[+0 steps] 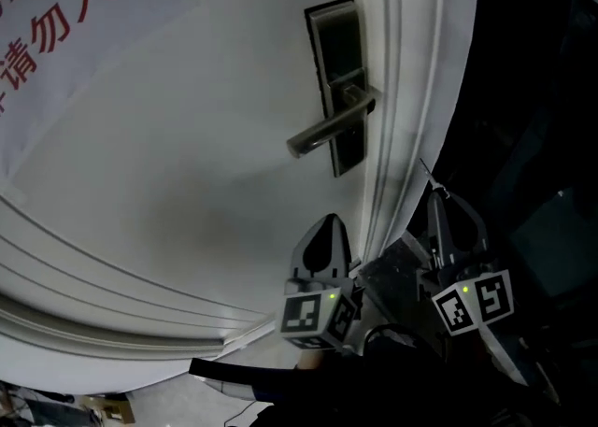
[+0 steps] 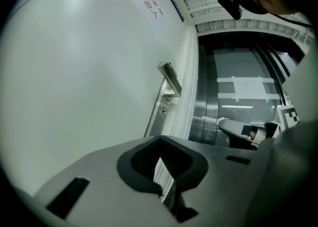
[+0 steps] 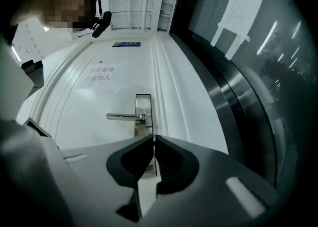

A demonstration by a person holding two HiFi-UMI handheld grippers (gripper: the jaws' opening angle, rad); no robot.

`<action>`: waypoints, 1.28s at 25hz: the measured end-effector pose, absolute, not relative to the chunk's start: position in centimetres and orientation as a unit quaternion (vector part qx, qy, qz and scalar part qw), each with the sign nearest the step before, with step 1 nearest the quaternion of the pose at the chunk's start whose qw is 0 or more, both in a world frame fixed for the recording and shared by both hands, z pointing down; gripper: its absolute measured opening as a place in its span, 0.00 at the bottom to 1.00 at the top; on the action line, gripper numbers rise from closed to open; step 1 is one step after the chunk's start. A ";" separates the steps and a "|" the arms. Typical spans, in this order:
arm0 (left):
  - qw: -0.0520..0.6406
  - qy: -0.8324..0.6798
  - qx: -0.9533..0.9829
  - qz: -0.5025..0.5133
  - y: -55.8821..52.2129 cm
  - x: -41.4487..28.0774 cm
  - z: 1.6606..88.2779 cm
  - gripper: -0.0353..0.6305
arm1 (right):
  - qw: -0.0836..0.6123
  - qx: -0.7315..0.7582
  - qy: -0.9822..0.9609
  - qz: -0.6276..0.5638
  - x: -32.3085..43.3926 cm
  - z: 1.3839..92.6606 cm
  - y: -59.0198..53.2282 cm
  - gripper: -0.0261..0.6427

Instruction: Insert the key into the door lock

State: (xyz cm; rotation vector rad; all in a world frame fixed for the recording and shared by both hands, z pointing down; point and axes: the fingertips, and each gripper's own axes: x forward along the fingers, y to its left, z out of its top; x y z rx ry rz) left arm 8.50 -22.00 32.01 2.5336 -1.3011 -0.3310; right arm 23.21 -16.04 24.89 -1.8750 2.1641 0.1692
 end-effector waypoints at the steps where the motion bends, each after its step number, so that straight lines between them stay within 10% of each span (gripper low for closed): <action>1: 0.136 -0.461 0.869 -0.118 -22.1 7.9 32.0 0.05 | 0.136 -0.636 0.757 0.057 22.7 24.9 -16.6 0.06; 32: 0.004 -0.630 0.776 -0.034 -25.4 0.7 29.5 0.05 | 0.119 -0.478 0.869 0.050 13.1 25.7 -23.4 0.06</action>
